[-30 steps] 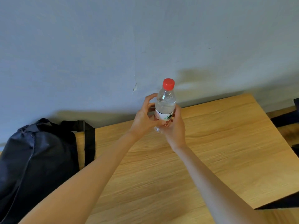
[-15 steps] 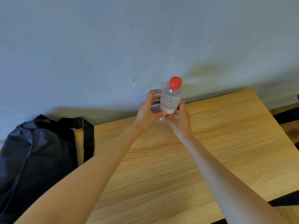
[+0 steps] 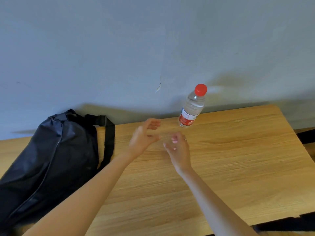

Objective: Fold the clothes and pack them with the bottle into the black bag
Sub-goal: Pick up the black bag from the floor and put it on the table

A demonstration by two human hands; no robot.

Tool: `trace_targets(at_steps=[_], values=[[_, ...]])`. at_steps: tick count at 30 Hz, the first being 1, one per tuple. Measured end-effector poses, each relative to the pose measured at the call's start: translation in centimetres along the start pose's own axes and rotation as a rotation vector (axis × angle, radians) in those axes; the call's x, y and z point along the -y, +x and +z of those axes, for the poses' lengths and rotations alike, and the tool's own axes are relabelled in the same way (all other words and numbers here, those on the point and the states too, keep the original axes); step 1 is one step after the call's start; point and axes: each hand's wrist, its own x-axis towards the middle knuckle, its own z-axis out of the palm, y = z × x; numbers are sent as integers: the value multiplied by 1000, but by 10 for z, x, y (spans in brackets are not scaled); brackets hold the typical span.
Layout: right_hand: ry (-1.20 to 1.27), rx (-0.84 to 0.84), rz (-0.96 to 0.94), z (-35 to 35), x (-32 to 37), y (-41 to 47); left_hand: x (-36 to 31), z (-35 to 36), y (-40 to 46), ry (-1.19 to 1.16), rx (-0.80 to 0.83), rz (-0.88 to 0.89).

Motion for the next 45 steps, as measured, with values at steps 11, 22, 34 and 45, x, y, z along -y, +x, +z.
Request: trace_targets(at_steps=[11, 22, 34, 45], values=[[-196, 427, -518, 115, 144, -36, 14, -176, -132, 364, -240, -4], [-778, 682, -822, 205, 208, -67, 54, -271, -224, 906, -83, -465], [-1076, 679, -747, 230, 195, -74, 102, -319, -224, 1094, 144, -653], [-915, 530, -1148, 275, 241, -58, 103, -374, -245, 1095, -274, -328]])
